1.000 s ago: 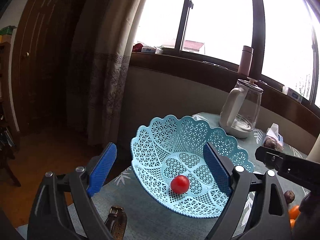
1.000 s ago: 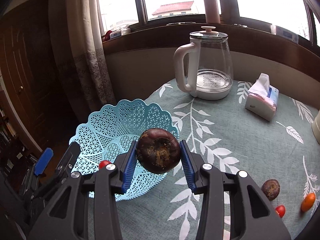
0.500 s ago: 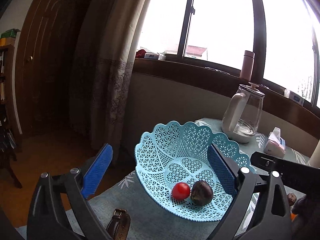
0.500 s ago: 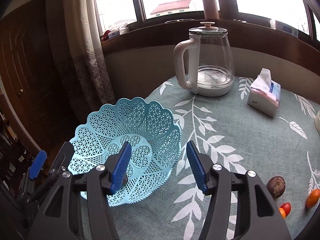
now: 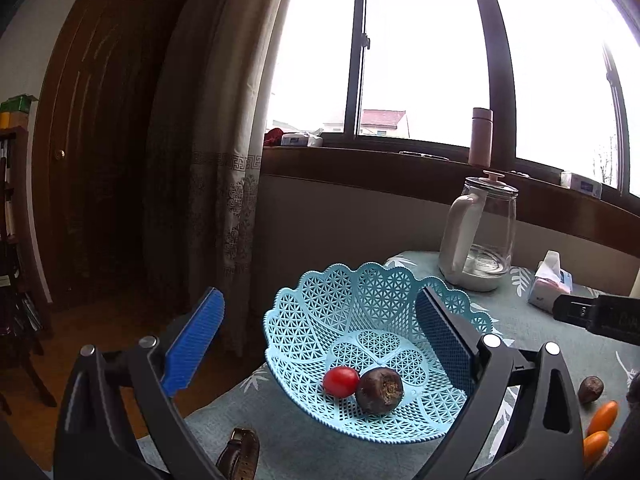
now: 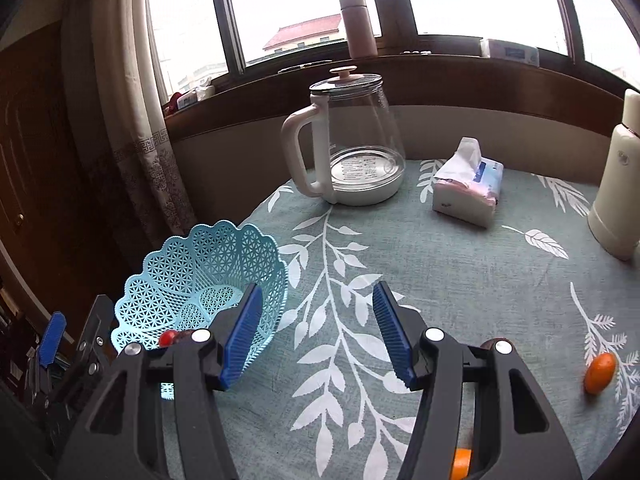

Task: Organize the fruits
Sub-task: 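Withdraw both tools from the basket back toward the remaining fruits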

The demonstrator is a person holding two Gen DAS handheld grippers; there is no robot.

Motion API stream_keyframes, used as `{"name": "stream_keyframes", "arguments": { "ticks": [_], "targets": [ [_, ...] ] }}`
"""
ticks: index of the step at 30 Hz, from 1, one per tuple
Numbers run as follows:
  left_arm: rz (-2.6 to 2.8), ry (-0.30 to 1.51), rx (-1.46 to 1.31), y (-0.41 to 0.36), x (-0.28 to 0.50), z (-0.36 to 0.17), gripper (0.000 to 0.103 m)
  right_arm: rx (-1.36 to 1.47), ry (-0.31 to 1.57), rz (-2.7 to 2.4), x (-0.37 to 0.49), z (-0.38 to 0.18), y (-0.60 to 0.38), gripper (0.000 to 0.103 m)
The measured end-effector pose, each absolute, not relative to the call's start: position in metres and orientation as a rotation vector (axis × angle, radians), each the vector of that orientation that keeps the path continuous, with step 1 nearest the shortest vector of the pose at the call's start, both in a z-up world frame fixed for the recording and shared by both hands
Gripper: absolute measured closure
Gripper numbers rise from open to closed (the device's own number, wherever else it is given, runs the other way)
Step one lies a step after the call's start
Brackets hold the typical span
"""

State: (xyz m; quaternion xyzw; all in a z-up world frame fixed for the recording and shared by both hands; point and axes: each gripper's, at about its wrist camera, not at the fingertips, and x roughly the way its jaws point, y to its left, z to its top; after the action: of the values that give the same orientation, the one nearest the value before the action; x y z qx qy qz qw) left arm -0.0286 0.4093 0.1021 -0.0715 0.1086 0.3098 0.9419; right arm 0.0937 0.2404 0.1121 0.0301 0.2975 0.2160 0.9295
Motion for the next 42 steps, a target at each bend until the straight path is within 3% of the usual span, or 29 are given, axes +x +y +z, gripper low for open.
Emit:
{"name": "stream_keyframes", "arguments": {
  "ticks": [4, 12, 42],
  "targets": [
    [0.627, 0.214, -0.123, 0.403, -0.03, 0.104, 0.005, 0.067, 0.593, 0.395, 0.088, 0.113, 0.22, 0.044],
    [0.523, 0.233, -0.023, 0.374, -0.022, 0.111, 0.003, 0.091, 0.58, 0.292, 0.08, 0.107, 0.172, 0.028],
    [0.028, 0.569, -0.057, 0.268, 0.022, 0.09, 0.003, 0.289, 0.625, 0.035, 0.061, 0.068, 0.017, 0.027]
  ]
}}
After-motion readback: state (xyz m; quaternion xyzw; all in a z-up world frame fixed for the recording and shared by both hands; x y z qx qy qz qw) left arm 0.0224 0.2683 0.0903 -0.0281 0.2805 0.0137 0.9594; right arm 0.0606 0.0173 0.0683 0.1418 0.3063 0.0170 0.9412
